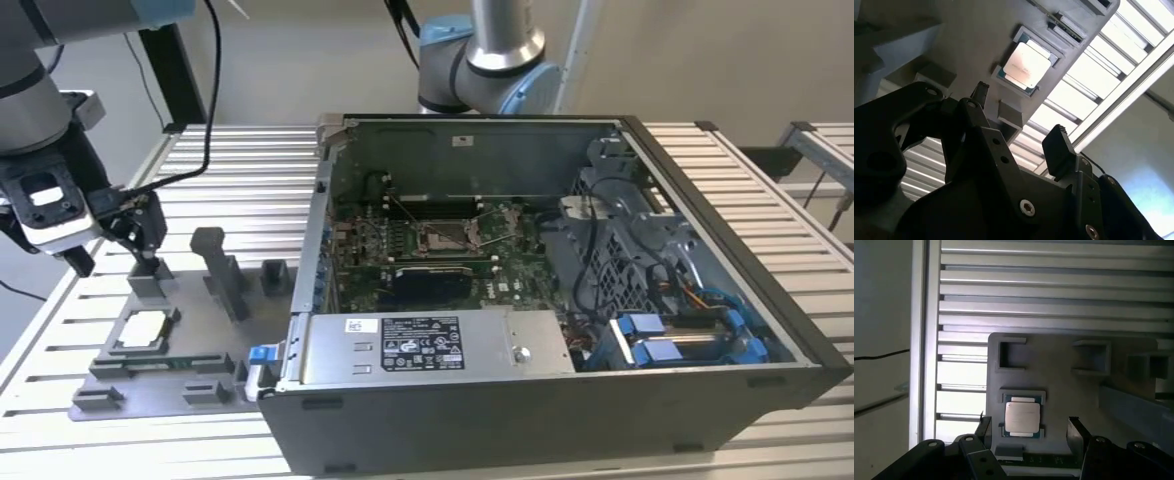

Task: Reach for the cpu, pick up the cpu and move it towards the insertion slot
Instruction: 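Pick up the cpu and move it towards the insertion slot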

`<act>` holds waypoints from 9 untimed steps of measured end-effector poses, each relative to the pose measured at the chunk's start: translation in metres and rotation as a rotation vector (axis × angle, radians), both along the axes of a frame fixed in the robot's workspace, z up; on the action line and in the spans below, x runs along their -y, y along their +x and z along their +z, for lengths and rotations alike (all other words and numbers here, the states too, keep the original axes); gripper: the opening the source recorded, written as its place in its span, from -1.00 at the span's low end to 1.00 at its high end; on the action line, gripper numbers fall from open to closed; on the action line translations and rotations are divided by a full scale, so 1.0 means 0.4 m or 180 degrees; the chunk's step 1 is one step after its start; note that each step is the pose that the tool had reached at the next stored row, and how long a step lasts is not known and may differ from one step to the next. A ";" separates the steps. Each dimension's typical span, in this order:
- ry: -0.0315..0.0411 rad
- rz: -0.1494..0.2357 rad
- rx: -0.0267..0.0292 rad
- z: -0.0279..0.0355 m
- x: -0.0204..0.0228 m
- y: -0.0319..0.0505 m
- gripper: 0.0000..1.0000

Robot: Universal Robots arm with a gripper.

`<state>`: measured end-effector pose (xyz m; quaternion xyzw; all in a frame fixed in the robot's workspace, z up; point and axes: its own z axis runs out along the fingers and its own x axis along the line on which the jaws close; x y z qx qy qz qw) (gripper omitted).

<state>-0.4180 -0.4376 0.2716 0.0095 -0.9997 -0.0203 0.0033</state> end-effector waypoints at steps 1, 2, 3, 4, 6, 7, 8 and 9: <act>0.0000 0.0000 0.0000 -0.003 0.003 0.000 1.00; 0.0000 0.0000 0.0000 -0.005 0.006 0.000 1.00; 0.0000 0.0000 0.0000 -0.007 0.009 0.000 1.00; 0.0000 0.0000 0.0000 -0.010 0.013 0.000 1.00; 0.0000 0.0000 0.0000 -0.015 0.019 0.000 1.00; 0.0000 0.0000 0.0000 -0.017 0.021 0.000 1.00; 0.0000 0.0000 0.0000 -0.020 0.024 0.000 1.00; 0.0000 0.0000 0.0000 -0.022 0.026 0.000 1.00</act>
